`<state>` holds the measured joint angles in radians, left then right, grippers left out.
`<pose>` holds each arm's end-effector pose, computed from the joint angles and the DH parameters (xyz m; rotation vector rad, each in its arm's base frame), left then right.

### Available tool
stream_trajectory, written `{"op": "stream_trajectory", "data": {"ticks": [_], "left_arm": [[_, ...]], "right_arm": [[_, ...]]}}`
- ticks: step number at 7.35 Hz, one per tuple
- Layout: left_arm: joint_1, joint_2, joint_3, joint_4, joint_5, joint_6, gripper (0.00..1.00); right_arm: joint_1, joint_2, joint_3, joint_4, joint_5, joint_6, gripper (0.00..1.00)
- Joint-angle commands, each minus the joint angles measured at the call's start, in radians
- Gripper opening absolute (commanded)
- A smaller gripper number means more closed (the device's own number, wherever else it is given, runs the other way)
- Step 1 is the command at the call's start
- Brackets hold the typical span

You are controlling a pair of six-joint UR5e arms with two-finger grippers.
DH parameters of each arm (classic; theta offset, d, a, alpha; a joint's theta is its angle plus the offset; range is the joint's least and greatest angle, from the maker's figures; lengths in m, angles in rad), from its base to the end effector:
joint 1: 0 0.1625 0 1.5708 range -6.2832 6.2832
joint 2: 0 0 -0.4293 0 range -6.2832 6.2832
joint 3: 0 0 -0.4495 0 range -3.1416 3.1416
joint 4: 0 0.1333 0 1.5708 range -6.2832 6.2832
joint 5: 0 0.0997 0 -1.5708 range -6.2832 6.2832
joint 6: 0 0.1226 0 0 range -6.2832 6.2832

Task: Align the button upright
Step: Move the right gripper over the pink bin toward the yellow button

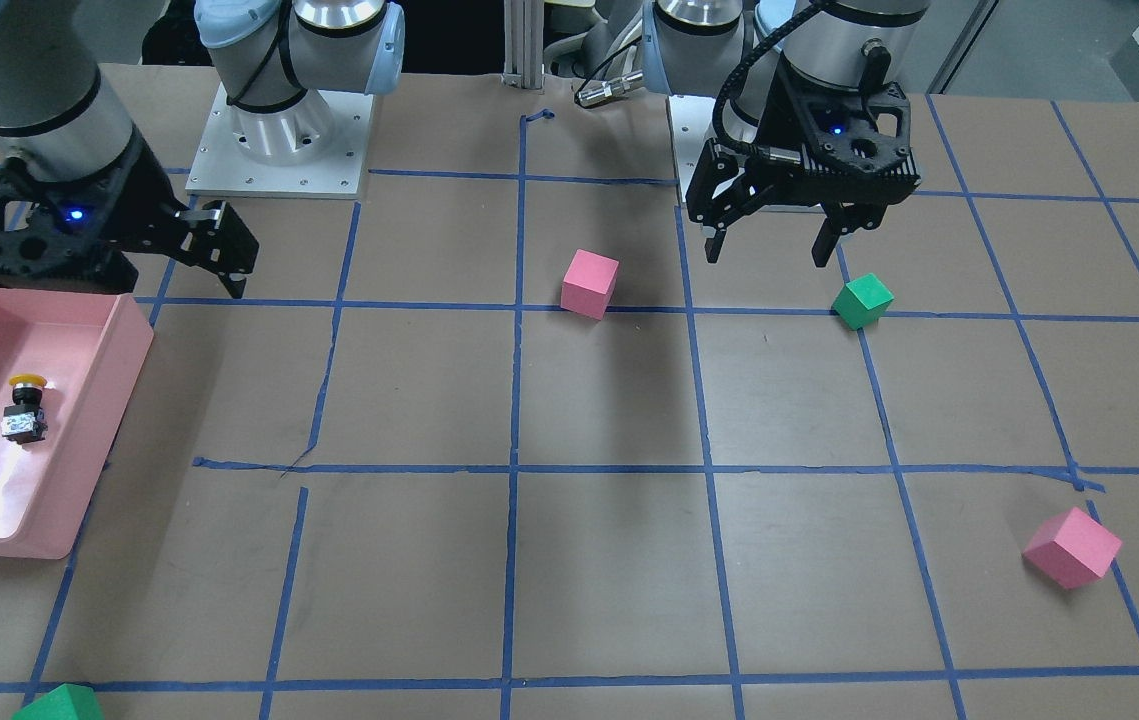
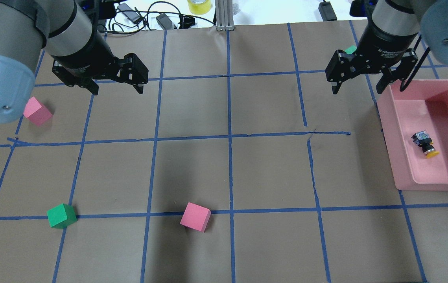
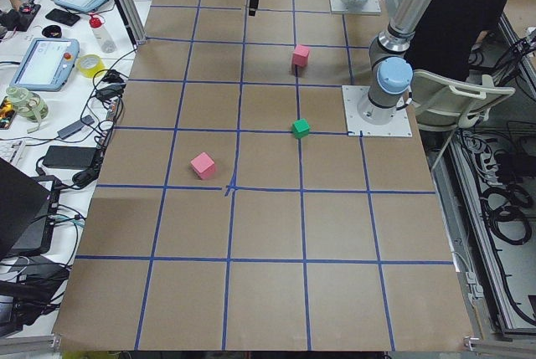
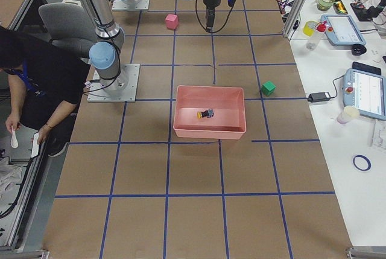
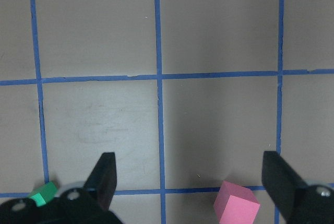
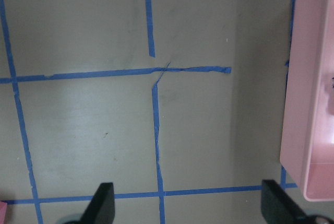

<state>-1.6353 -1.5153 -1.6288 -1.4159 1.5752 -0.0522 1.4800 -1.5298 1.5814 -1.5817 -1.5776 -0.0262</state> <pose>-0.1675 -0.5332 0.4840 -0.0187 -3.1279 0.2388 0.0810 -0.5708 0.4417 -0.1011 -3.1349 -0.0644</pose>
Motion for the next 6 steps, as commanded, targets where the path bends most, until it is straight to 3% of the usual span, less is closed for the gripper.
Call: {"op": "stream_trajectory", "data": {"ticks": [1,4,6], "left_arm": [[0.0,0.0,0.0,0.0,0.0,0.0,1.0],[0.0,0.0,0.0,0.0,-0.001,0.0,1.0],[0.0,0.001,0.001,0.0,-0.001,0.0,1.0]], "right_arm": [[-0.105,0.0,-0.004,-0.014,0.001,-0.023,1.0],[-0.285,0.022,0.006,-0.021,0.001,-0.159,1.0],[-0.403,0.092,0.014,-0.082,0.001,-0.274,1.0]]}}
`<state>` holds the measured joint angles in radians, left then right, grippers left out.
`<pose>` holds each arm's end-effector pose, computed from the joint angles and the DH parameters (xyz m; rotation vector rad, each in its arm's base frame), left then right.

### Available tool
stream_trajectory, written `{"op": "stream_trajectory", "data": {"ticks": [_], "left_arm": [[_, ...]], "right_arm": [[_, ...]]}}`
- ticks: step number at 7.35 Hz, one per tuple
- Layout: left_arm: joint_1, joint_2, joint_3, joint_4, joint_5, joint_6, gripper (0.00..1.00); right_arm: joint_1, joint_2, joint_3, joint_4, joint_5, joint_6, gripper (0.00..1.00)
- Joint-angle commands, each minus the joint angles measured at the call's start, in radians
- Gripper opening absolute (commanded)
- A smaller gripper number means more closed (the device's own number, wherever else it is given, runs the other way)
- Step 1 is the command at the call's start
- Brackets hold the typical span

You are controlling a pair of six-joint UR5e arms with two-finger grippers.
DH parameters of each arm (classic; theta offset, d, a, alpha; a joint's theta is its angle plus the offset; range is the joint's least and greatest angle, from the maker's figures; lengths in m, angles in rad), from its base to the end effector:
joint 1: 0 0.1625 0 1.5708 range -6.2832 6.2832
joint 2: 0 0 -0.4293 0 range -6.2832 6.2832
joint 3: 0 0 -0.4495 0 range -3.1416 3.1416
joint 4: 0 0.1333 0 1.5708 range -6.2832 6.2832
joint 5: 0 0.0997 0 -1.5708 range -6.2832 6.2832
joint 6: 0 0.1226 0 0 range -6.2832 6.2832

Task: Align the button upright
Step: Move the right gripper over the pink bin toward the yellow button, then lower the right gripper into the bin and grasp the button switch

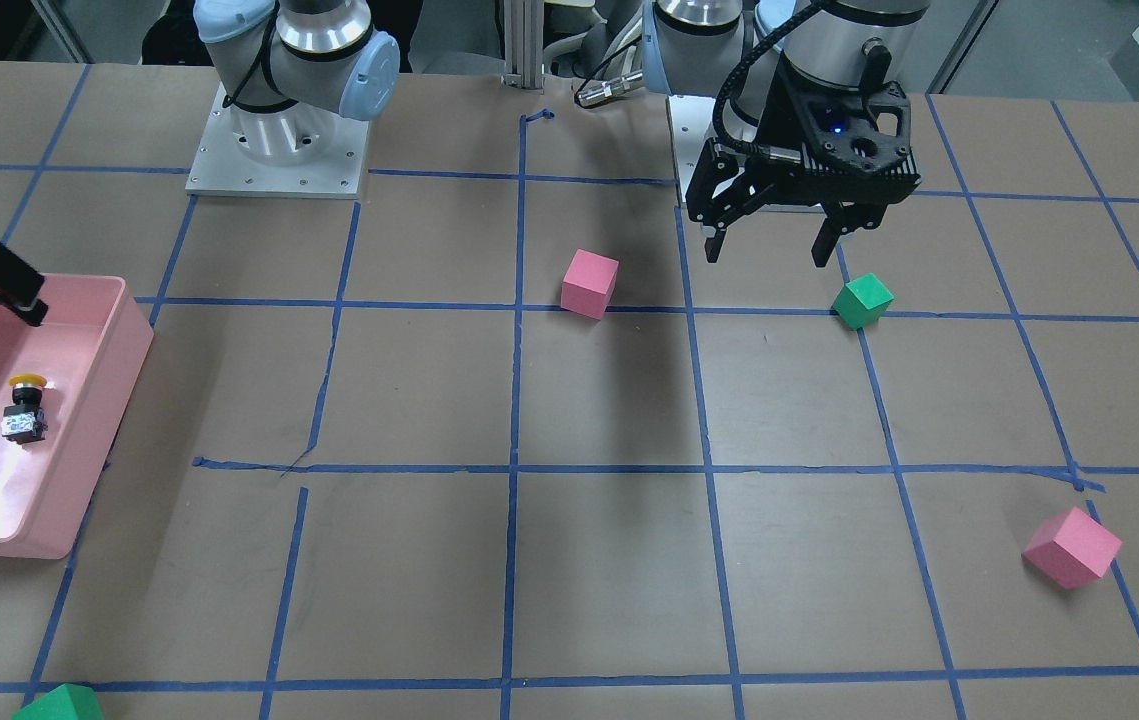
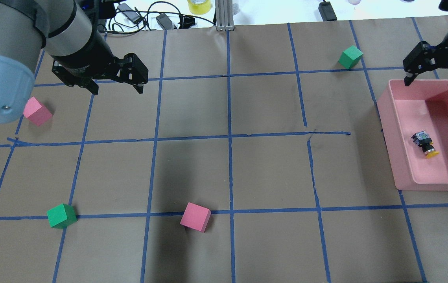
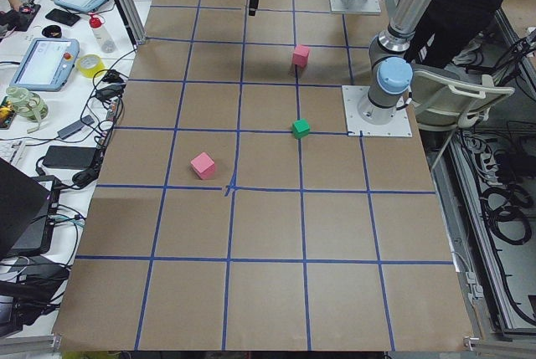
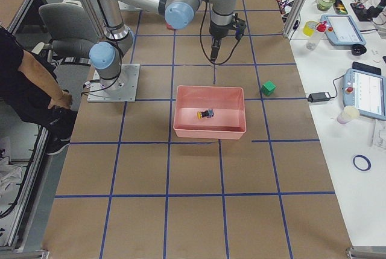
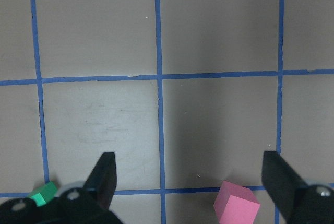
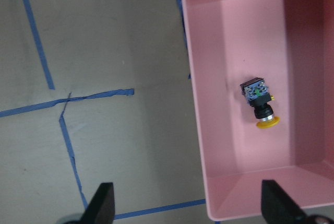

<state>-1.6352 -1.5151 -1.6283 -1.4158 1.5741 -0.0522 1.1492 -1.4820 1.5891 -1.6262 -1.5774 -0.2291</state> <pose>-0.1676 -0.5332 0.4844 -0.0187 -3.1267 0.2399 -0.1157 -0.5818 0.4145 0.3006 3.1158 0.0800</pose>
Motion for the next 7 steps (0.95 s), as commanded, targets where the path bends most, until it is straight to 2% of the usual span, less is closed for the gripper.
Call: {"op": "stream_trajectory", "data": {"ticks": [1,4,5,6,7], "left_arm": [[0.003,0.0,0.001,0.0,-0.002,-0.002,1.0],[0.003,0.0,0.001,0.0,0.0,0.0,1.0],[0.003,0.0,0.001,0.0,0.0,0.0,1.0],[0.003,0.0,0.001,0.0,-0.002,0.0,1.0],[0.003,0.001,-0.001,0.0,0.0,0.0,1.0]], "right_arm": [[-0.092,0.105,0.026,-0.135,-0.009,-0.114,1.0],[-0.14,0.204,0.199,-0.459,-0.012,-0.153,1.0],[-0.146,0.218,0.253,-0.522,-0.013,-0.154,1.0],[-0.157,0.226,0.282,-0.538,-0.013,-0.153,1.0],[-0.16,0.247,0.284,-0.553,-0.032,-0.154,1.0]]}}
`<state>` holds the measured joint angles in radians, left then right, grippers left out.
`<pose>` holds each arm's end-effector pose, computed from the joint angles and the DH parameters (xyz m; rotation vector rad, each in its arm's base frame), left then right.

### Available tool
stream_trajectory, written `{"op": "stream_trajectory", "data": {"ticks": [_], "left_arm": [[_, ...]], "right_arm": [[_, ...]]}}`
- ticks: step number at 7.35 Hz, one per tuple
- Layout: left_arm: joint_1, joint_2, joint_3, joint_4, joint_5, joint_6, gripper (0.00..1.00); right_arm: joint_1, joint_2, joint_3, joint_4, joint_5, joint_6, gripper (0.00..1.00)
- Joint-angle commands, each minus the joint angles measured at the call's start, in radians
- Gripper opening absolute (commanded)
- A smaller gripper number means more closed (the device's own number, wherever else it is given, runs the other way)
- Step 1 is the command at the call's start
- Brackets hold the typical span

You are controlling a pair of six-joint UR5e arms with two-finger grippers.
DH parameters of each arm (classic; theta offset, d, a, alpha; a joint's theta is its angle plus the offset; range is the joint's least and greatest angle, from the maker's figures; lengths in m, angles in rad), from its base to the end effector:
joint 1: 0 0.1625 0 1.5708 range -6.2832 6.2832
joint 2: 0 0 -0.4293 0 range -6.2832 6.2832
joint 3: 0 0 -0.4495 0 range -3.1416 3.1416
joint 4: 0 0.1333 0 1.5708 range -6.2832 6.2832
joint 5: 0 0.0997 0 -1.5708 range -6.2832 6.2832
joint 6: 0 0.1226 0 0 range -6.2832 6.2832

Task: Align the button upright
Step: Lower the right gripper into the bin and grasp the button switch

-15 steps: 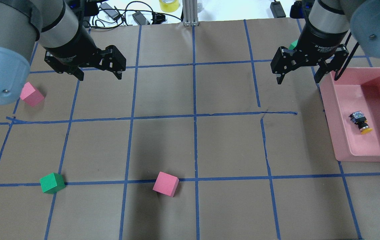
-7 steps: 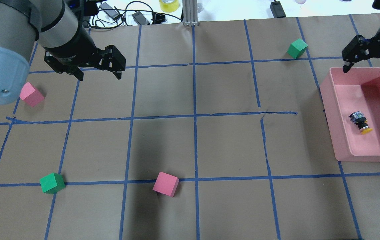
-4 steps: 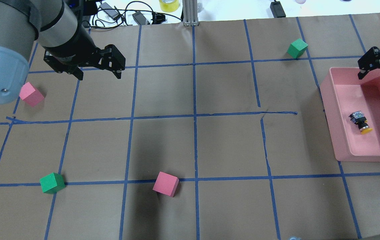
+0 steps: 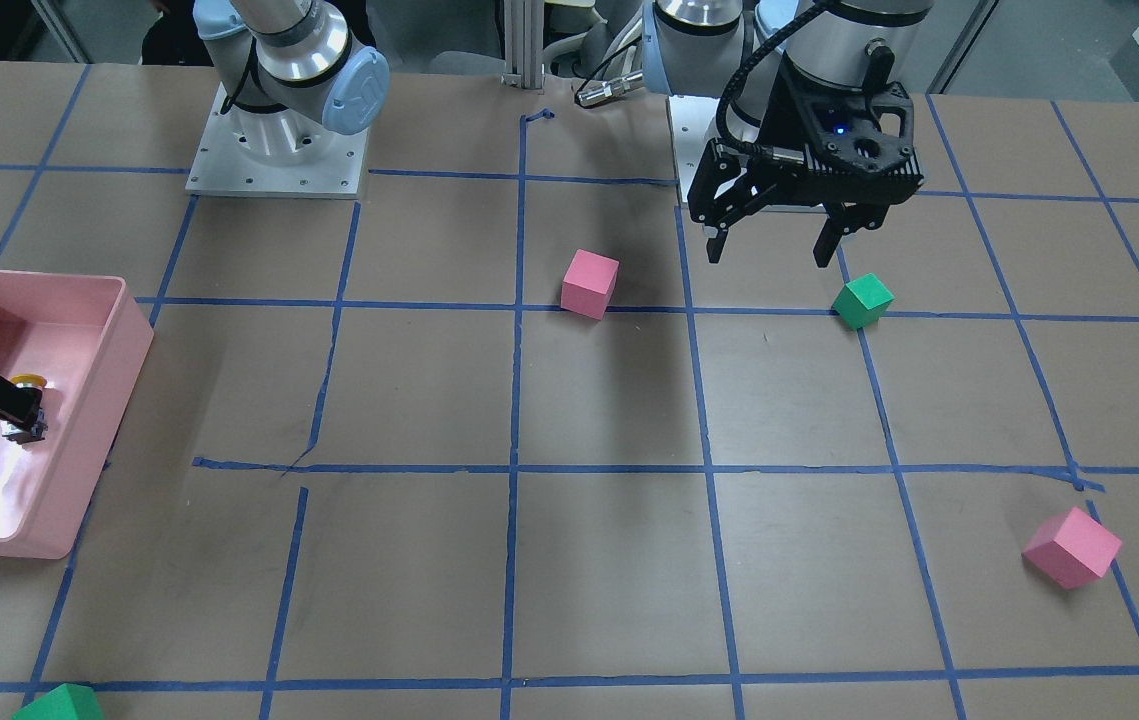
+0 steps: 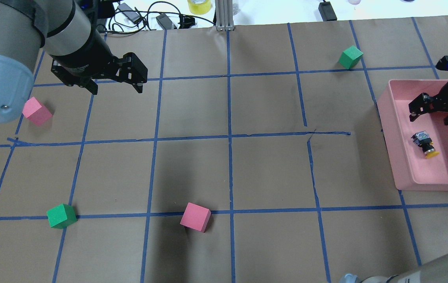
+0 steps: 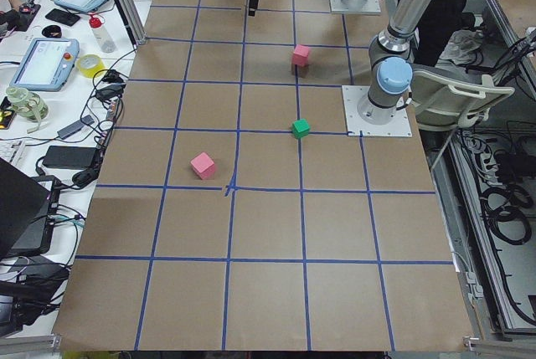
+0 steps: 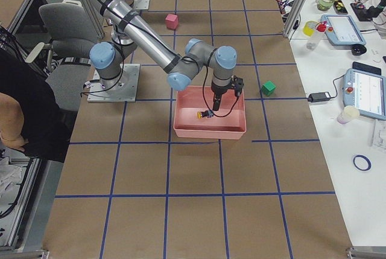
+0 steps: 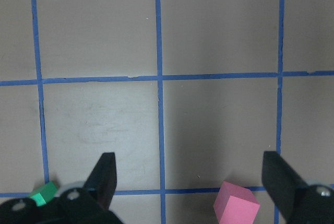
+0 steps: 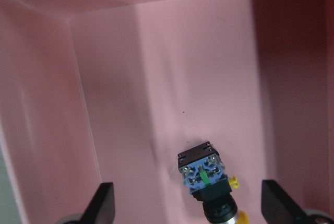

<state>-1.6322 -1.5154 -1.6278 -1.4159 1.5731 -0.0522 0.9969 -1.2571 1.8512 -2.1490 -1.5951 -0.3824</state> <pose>-0.1661 -0.5338 0.4845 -0.0141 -3.1260 0.2399 -0.2178 -0.5769 0.1951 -0.2987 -3.1128 -0.0396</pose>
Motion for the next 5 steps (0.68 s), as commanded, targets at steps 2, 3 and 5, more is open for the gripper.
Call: {"op": "stream_trajectory", "data": {"ticks": [2,3,5], "left_arm": [[0.0,0.0,-0.001,0.0,0.001,0.0,1.0],[0.0,0.0,-0.001,0.0,0.001,0.0,1.0],[0.0,0.001,-0.001,-0.002,0.001,-0.001,1.0]], "right_arm": [[-0.02,0.059,0.023,-0.037,-0.028,-0.001,1.0],[-0.021,0.076,0.023,-0.051,-0.029,-0.001,1.0],[-0.021,0.094,0.023,-0.051,-0.026,-0.001,0.95]]}}
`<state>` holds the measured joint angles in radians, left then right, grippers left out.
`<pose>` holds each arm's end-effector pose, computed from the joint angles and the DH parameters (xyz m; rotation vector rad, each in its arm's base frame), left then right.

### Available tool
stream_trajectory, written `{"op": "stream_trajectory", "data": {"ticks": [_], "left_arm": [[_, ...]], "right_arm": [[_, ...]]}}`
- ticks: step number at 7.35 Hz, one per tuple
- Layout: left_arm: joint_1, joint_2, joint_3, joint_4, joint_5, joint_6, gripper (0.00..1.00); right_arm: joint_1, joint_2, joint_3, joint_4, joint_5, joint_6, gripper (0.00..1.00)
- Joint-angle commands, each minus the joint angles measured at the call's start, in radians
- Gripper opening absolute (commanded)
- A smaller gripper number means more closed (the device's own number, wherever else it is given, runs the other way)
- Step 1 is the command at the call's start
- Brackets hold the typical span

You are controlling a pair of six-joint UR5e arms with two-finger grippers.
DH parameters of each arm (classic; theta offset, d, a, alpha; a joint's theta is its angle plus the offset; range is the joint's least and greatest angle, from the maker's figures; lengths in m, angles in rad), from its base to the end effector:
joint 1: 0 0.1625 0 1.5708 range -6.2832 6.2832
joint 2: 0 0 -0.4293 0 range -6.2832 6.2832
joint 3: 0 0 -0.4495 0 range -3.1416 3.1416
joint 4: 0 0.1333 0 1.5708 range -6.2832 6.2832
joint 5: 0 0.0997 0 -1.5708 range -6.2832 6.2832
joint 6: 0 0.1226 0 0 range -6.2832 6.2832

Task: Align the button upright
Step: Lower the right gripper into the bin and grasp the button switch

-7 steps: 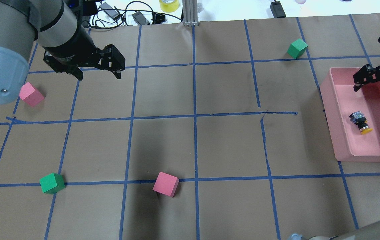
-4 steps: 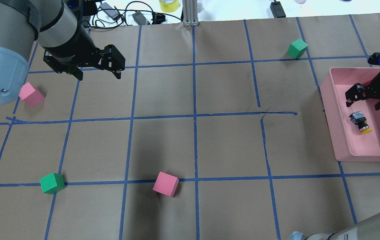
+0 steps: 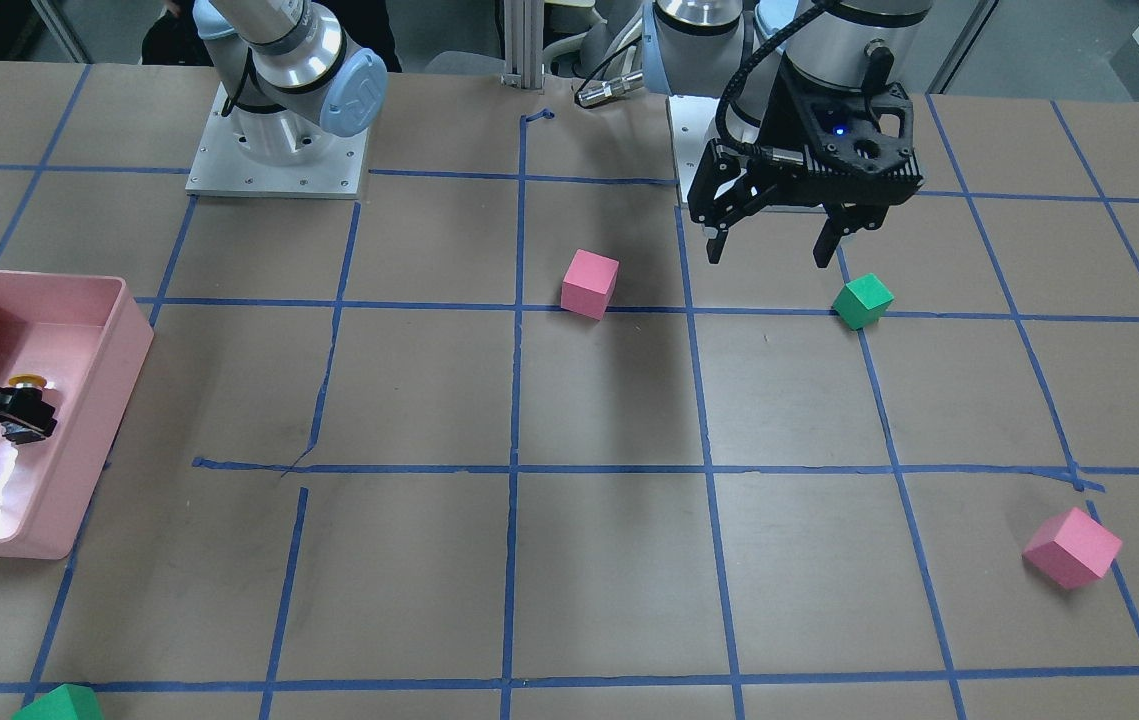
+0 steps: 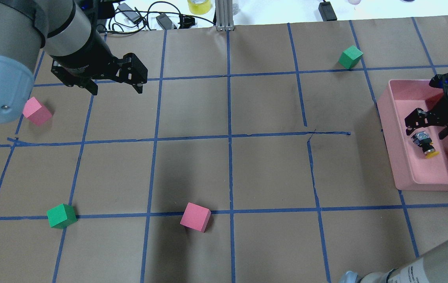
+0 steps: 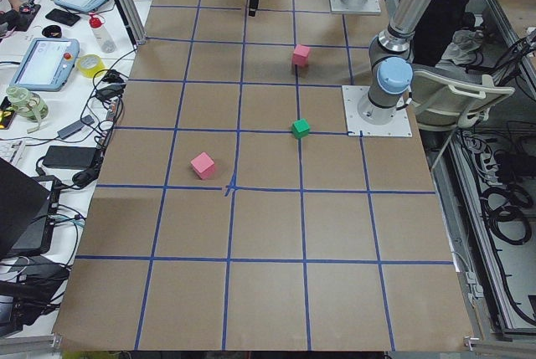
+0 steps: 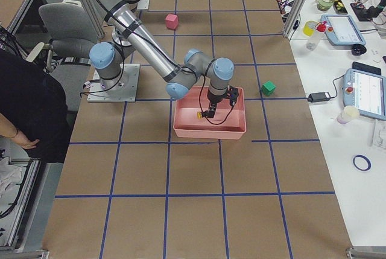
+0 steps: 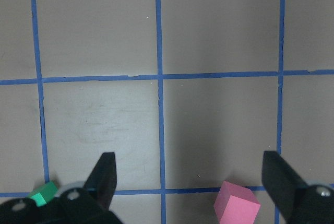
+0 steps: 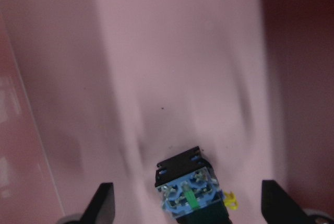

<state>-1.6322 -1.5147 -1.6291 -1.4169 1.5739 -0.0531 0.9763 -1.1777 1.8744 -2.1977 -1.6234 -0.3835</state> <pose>-0.1660 -0.5333 0.4840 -0.0126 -3.1270 0.2375 -0.2310 -0.5682 0.1415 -0.3262 -3.1080 -0.1349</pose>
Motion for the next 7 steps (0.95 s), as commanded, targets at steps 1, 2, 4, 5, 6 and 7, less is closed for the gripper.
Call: {"op": "stream_trajectory", "data": {"ticks": [1,2,4,5,6,7], "left_arm": [[0.0,0.001,0.0,0.001,0.0,-0.001,1.0],[0.0,0.001,0.0,0.001,0.002,0.001,1.0],[0.0,0.001,0.0,0.001,0.002,0.001,1.0],[0.0,0.001,0.0,0.001,0.002,0.001,1.0],[0.0,0.001,0.0,0.001,0.002,-0.001,1.0],[0.0,0.001,0.0,-0.001,0.002,-0.001,1.0]], "right_arm": [[-0.001,0.021,0.002,0.0,-0.001,-0.018,0.69],[-0.004,0.023,0.002,0.004,-0.003,-0.031,0.4],[-0.01,0.018,-0.007,0.012,0.008,-0.032,0.0],[-0.01,0.007,-0.032,0.013,0.008,-0.032,0.0],[-0.008,-0.014,-0.075,0.042,0.01,-0.035,0.0],[-0.008,-0.058,-0.122,0.159,0.016,-0.034,0.0]]}}
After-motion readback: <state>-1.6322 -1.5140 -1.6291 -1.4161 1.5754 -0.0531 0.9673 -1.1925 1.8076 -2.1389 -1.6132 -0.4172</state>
